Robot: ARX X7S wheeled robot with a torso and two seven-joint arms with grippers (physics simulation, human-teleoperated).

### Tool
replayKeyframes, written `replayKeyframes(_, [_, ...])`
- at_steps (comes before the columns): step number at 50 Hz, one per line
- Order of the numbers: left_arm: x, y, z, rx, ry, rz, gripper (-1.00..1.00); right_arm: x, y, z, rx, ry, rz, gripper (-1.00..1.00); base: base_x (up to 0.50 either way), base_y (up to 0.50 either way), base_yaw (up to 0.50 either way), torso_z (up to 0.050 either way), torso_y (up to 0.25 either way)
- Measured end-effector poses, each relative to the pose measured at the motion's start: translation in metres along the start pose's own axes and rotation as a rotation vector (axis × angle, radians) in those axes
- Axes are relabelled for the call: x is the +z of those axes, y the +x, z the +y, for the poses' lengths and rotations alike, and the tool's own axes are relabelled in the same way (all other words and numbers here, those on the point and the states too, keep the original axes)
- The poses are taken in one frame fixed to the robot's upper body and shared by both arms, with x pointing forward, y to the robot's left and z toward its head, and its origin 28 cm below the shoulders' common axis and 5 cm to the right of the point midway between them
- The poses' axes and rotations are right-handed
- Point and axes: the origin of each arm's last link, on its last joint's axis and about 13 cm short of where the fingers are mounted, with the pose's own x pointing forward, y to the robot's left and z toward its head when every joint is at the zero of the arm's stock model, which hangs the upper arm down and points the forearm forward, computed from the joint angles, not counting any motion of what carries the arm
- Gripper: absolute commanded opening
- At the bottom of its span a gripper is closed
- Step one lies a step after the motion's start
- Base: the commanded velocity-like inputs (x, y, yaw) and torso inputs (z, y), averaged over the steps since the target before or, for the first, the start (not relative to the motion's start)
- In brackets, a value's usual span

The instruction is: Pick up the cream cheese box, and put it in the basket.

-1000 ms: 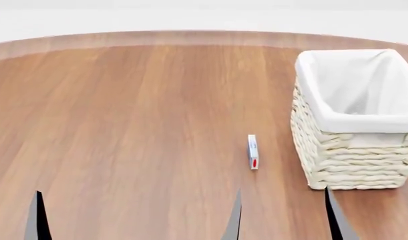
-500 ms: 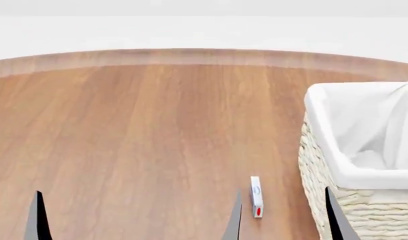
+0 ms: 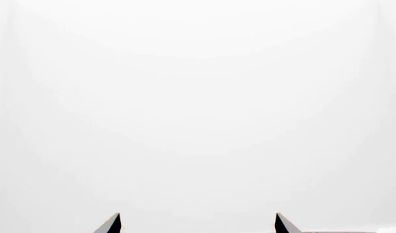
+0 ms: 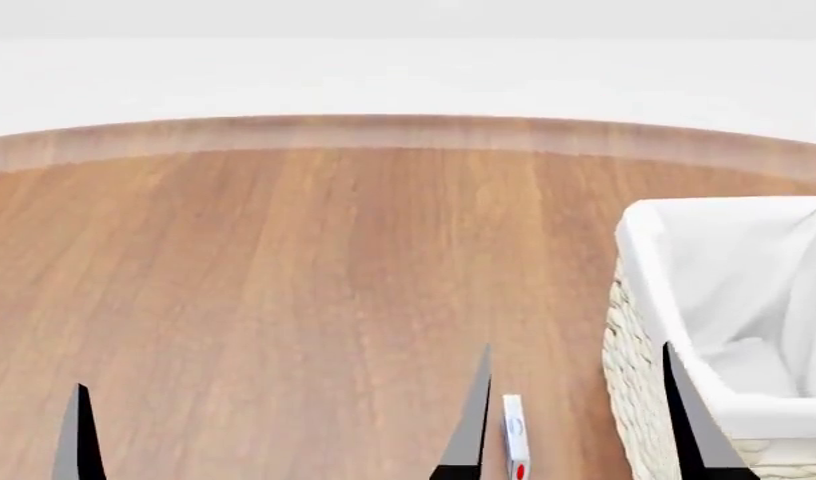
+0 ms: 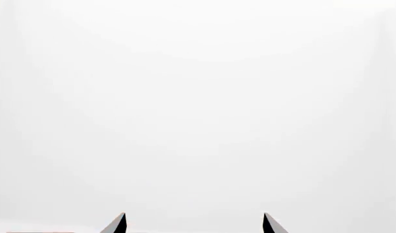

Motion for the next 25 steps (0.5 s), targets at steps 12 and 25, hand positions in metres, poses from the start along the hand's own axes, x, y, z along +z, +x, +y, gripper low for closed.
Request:
replayKeyframes(12, [0.001,-0.001,0.0,-0.002,0.001,-0.001,1.0,0.029,0.045,0.0,0.005,-0.055,-0.053,1.0,0.0,0.0,0.0,0.0,0.0])
replayKeyframes(25, [0.002,-0.001,0.0,0.0,0.0,-0.003,1.0,0.047,0.095,0.004,0.04,-0.095,-0.074,1.0,0.0,0.0,0.0,0.0,0.0])
